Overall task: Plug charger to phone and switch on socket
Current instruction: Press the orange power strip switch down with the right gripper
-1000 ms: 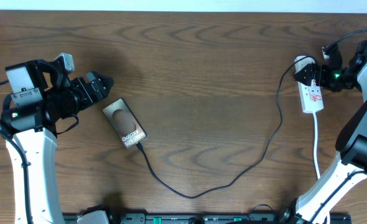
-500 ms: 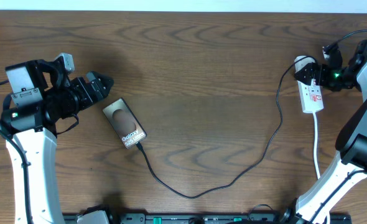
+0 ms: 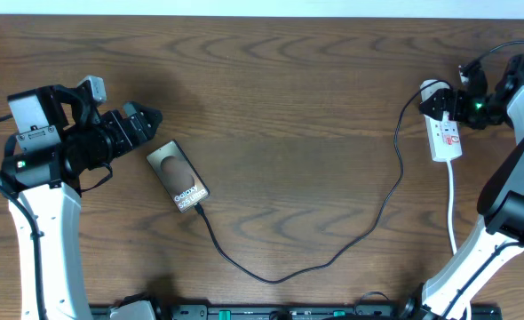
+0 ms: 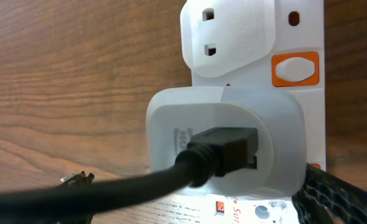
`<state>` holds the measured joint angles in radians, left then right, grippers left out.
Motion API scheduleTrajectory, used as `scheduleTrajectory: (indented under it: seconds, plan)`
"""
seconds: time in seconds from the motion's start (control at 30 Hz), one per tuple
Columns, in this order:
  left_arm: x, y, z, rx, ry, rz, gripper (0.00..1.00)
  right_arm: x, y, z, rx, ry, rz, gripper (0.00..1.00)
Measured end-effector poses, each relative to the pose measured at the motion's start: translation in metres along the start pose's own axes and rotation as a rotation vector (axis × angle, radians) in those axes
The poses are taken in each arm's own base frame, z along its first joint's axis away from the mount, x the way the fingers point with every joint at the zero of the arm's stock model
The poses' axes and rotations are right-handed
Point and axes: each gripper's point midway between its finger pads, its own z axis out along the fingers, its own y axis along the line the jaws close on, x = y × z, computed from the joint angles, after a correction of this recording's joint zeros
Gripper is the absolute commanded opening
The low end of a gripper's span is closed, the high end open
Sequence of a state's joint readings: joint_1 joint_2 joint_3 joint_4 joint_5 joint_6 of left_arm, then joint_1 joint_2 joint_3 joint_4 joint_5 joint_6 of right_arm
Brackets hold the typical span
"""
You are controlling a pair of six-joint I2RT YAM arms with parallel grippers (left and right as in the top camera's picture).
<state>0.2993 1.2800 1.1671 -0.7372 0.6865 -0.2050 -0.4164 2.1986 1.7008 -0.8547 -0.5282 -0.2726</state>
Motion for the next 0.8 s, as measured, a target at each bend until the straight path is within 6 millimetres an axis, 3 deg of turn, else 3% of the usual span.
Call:
scheduleTrajectory:
  seconds: [0.8]
  plan:
    - [0.0000, 0.0001, 0.0000, 0.000, 0.000, 0.000, 0.91, -0.0032, -0.0022, 0.0080, 0.022, -0.070, 0.011, 0.93]
